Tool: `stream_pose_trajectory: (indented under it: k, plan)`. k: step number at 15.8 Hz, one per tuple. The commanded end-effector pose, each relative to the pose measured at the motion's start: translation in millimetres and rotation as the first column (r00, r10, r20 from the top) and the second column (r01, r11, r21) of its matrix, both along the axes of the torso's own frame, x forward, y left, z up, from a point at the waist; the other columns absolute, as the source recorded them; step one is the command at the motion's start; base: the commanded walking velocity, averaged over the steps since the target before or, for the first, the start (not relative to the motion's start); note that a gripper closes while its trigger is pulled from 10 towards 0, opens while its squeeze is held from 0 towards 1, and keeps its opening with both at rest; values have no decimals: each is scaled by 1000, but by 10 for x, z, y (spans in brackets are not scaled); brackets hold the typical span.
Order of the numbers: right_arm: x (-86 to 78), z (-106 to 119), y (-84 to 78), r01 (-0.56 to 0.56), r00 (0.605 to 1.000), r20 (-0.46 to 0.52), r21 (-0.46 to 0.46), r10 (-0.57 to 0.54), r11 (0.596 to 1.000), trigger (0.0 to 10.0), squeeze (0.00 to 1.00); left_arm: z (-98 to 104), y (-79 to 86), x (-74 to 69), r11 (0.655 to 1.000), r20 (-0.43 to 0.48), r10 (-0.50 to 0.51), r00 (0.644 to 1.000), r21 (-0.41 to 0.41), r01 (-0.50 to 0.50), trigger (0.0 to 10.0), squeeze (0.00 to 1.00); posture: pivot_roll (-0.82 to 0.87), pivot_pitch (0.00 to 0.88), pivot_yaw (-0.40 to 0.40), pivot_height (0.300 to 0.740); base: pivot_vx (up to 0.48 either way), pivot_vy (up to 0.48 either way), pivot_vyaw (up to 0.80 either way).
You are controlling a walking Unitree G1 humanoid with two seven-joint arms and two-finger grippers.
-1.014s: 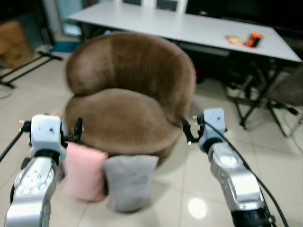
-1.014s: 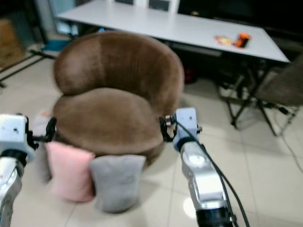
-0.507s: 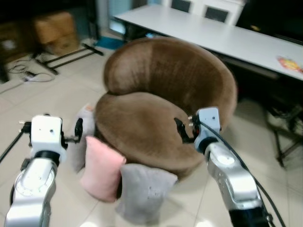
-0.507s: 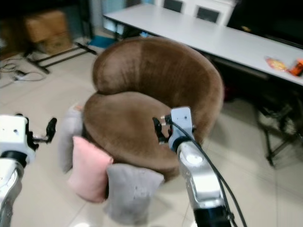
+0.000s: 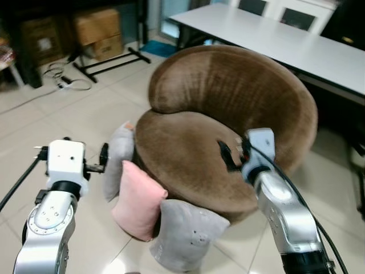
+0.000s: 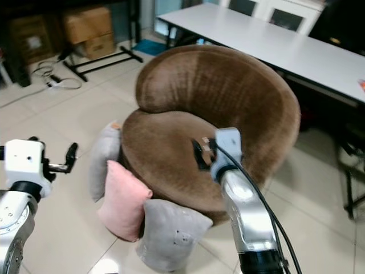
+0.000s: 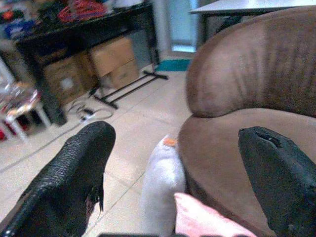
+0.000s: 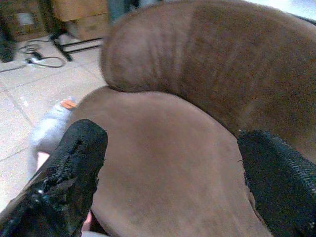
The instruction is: Move the pillow to the sofa from floor
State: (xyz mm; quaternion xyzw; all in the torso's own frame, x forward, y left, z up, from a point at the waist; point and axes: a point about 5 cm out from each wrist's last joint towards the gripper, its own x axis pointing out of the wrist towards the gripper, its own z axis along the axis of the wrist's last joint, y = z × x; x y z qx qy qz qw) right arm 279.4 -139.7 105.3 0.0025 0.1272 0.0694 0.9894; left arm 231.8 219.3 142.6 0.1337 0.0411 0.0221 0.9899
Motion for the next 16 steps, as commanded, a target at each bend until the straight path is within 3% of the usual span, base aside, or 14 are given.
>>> stream_pose_trajectory:
  k: [1, 5, 13, 16]
  plan:
    - [-3, 47, -48, 19, 1000, 18, -6, -19, 1000, 10000, 1000, -41, -44, 24, 999, -12, -34, 999, 16, 34, 10000, 0, -15, 0, -50, 735, 0, 0, 0]
    - [-40, 44, -106, 42, 999, 23, 14, -42, 999, 10000, 1000, -86, -46, 8, 1000, -5, -10, 1000, -17, 10, 10000, 0, -15, 0, -60, 695, 0, 0, 0]
    - [-39, 67, -42, 13, 1000, 25, 40, -14, 999, 10000, 1000, -30, -46, -21, 1000, 37, -3, 999, -6, 3, 10000, 0, -5, 0, -80, 610, 0, 0, 0]
    - [-3, 93, -21, 4, 999, 34, 28, -5, 1000, 10000, 1000, -22, -17, -25, 999, 44, 28, 999, -20, -27, 10000, 0, 1, 0, -90, 610, 0, 0, 0]
